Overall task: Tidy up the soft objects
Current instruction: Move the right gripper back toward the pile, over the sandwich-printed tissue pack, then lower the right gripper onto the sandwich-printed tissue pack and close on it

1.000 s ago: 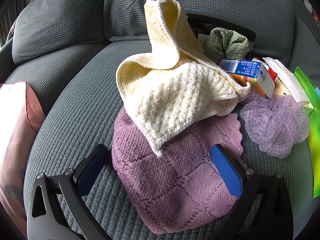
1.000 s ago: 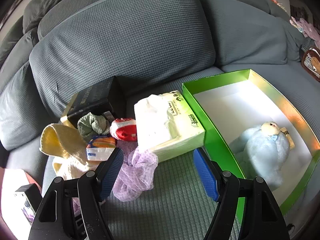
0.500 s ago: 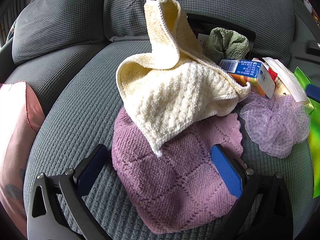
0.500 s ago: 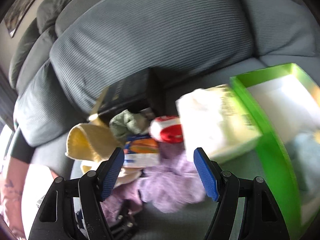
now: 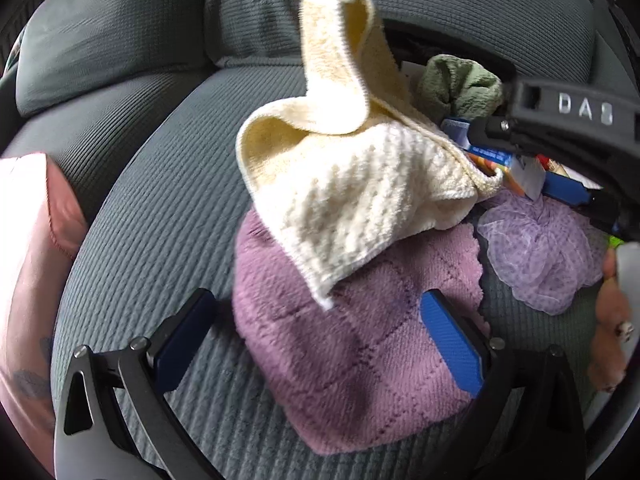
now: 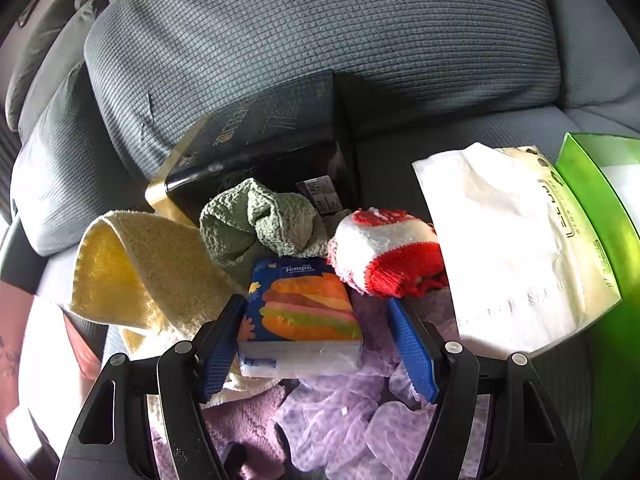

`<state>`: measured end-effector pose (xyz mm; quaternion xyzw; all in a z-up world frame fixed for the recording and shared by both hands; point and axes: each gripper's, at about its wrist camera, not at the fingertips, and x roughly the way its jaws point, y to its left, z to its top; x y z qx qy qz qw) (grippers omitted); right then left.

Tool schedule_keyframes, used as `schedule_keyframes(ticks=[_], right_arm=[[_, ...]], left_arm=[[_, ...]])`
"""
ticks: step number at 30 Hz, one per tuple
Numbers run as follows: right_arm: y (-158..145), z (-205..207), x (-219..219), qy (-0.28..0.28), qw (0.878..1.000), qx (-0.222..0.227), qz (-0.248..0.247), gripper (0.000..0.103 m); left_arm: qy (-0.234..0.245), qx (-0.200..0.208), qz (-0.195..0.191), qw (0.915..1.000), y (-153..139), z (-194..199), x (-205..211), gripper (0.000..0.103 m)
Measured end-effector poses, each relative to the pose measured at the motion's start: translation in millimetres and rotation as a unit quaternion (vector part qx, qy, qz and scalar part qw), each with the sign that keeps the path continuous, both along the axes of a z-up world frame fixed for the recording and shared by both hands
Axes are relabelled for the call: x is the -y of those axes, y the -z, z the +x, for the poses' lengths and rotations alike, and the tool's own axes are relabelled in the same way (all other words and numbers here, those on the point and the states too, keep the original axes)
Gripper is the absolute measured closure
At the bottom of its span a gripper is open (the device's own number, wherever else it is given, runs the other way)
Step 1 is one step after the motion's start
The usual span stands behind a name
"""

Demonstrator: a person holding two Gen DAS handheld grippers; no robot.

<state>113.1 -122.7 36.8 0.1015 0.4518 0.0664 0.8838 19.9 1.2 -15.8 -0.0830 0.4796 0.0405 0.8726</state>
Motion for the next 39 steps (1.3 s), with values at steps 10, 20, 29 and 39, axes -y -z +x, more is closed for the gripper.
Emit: schedule_keyframes(ticks=[10, 20, 29, 39], right_arm=[[-25.9, -45.7, -2.4, -0.041, 0.999, -0.001, -0.01, 0.049], [-9.2, -74.8, -9.0, -0.104, 0.99, -0.092, -0.018, 0.027], [-28.5, -79.5, 29.7, -0.069, 0.991, -0.047, 0.107, 0.027], [1.3, -63.6, 13.8, -0.079, 0.986, -0.101, 0.105, 0.051]], left_arm=[[-0.057, 0.059, -0.063, 0.9947, -44.1, -32.1, -56.2, 0.005], [-0.069, 0.074, -0.103, 0.9895, -49.0, -49.8, -93.0, 0.018], [0.021, 0.055, -0.225, 0.9725, -41.9, -44.8, -57.7, 0.055], [0.116, -0.003, -0.272, 0.9554, -24.5, -25.4, 5.4, 0.07]])
